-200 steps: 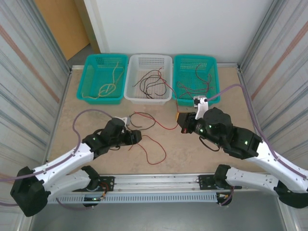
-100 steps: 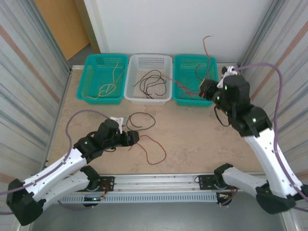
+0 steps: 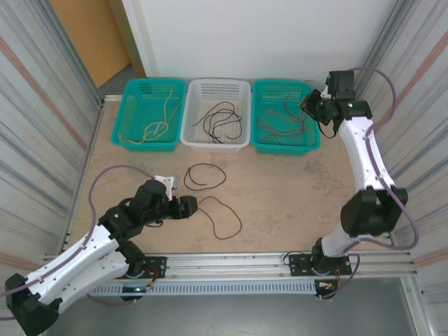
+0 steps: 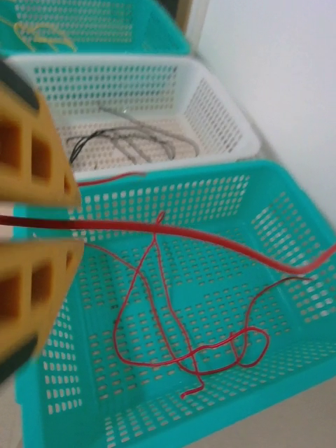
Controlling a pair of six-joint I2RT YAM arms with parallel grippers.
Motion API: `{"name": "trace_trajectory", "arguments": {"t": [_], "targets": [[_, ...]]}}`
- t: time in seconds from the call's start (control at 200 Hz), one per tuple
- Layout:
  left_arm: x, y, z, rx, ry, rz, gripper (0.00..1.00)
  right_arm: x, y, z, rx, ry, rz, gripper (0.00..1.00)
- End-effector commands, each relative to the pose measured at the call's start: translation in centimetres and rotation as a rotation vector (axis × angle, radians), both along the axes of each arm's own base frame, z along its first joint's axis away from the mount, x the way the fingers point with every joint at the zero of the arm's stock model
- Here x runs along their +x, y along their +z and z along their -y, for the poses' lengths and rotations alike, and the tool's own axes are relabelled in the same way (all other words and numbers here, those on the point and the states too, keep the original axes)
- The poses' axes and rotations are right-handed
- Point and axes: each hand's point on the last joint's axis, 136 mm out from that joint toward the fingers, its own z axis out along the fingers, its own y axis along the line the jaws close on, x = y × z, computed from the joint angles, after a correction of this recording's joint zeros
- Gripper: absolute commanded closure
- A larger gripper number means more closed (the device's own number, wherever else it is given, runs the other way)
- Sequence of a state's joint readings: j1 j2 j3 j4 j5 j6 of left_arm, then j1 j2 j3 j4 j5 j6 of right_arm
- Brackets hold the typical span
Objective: Untangle the cables
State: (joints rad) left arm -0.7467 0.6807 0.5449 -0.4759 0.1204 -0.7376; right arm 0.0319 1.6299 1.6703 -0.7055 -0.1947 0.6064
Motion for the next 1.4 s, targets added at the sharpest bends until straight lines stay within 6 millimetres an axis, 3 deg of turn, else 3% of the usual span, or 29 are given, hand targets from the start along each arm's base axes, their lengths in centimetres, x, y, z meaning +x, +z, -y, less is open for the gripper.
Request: {"name": "trace_trajectory", "arguments": {"t": [0.0, 0.07, 0.17, 0.311, 0.436, 0.596, 0.842, 1.007, 1.183, 1.393], "targets": [[0.0, 1.3, -0.1, 0.009, -0.009, 0.024, 0.36, -0.2, -1.7, -1.3, -0.036, 0.134, -0.107, 0.6], [0.2, 1.3, -0.1, 0.023, -0.012, 0.028, 0.36, -0.8, -2.8, -1.0, -0.077, 0.125, -0.135, 0.53], [0.5, 1.2, -0.2, 0.05, -0.005, 0.033, 0.36, -2.5, -2.5, -1.2, -0.094, 0.115, -0.105, 0.49], [1.0, 0.8, -0.7, 0.088, 0.019, 0.038, 0.37, -6.7, -3.1, -4.5, -0.115, 0.178, -0.094, 0.49], [1.3, 0.2, -1.4, 0.126, 0.043, 0.045, 0.36, -11.3, -5.6, -8.6, -0.188, 0.282, -0.1, 0.47], [1.9, -0.8, -2.2, 0.223, 0.057, 0.041, 0.36, -17.0, -10.5, -12.6, -0.258, 0.38, -0.157, 0.47], [4.0, -2.6, -0.5, 0.324, 0.005, -0.016, 0.43, -23.4, -16.9, -15.6, -0.297, 0.454, -0.253, 0.49], [6.5, -4.2, 0.4, 0.282, 0.04, -0.093, 0.47, -25.1, -18.9, -15.1, -0.343, 0.425, -0.295, 0.49], [9.7, -4.7, 0.6, 0.31, 0.097, -0.12, 0.52, -25.5, -19.3, -15.5, -0.315, 0.421, -0.293, 0.49], [13.4, -5.1, -1.4, 0.394, 0.193, -0.122, 0.61, -25.7, -19.0, -15.7, -0.321, 0.429, -0.28, 0.49]]}}
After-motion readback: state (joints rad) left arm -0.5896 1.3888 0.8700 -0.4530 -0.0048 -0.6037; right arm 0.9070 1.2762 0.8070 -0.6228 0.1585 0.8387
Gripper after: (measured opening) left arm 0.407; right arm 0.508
